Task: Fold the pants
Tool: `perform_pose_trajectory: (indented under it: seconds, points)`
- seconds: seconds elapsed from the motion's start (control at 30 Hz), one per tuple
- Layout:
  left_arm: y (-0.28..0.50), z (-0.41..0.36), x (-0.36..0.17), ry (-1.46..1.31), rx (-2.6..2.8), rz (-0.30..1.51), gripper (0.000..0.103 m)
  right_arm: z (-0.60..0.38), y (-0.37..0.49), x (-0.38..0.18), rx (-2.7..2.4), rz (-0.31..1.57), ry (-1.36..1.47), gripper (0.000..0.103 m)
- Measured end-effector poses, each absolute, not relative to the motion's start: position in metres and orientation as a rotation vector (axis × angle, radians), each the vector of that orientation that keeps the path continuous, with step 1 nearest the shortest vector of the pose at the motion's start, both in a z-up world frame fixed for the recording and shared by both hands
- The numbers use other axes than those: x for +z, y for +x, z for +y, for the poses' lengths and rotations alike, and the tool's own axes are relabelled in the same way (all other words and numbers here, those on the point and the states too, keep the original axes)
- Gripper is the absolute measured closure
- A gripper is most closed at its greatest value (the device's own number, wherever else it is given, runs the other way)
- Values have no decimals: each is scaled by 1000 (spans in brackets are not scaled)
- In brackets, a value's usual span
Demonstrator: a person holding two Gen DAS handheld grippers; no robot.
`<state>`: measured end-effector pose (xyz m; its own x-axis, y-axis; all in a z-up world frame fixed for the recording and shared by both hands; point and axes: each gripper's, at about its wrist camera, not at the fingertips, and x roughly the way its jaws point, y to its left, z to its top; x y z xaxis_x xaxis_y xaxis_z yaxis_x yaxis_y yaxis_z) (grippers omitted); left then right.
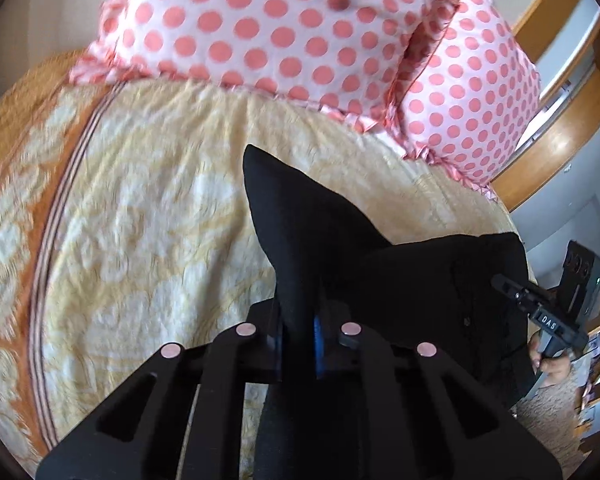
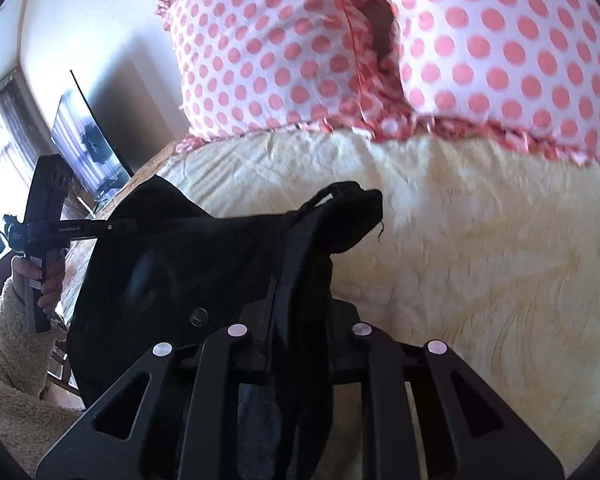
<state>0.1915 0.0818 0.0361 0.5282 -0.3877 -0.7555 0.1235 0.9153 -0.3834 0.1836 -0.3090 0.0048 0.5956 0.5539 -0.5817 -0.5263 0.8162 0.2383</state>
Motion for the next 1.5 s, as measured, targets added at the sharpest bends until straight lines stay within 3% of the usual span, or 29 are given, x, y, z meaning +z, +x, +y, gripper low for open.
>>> perform_pose_trajectory:
  seconds: [0.33,0.57,0.67,0.73,0.8,0.87,0.9,0.93,1.1,1.27,1.5]
  points:
    - [292,59,88,-240,-234,789,93,-309,284,47,482,538,69,86]
    - [355,37,28,-147,-130,966,91,-296,342,-7,342,786,47,84]
    - [361,34,11,-129,-63,952,70,-291,341,-7,292,777,-6,73]
    - [358,33,15,-113,-48,939,69,-293,336,-4,244,778,-33,50]
    - [344,30,30,-33,2,887,67,-302,320,5,160,728,-67,41]
    - [320,26,49,27,34,813,47,-309,291,19,134,634,-75,41]
    - [304,24,57,26,22,785,31,-308,275,24,160,604,-71,41]
    - [282,20,66,13,-11,760,23,-305,265,27,194,594,-70,41]
    - [218,-9,65,-66,-211,816,18,-262,215,7,361,643,-177,42]
    - [218,-35,9,-51,-187,1008,19,-245,215,-19,321,745,-222,39]
    - [208,-39,15,-91,-143,982,13,-258,209,-13,252,740,-89,31]
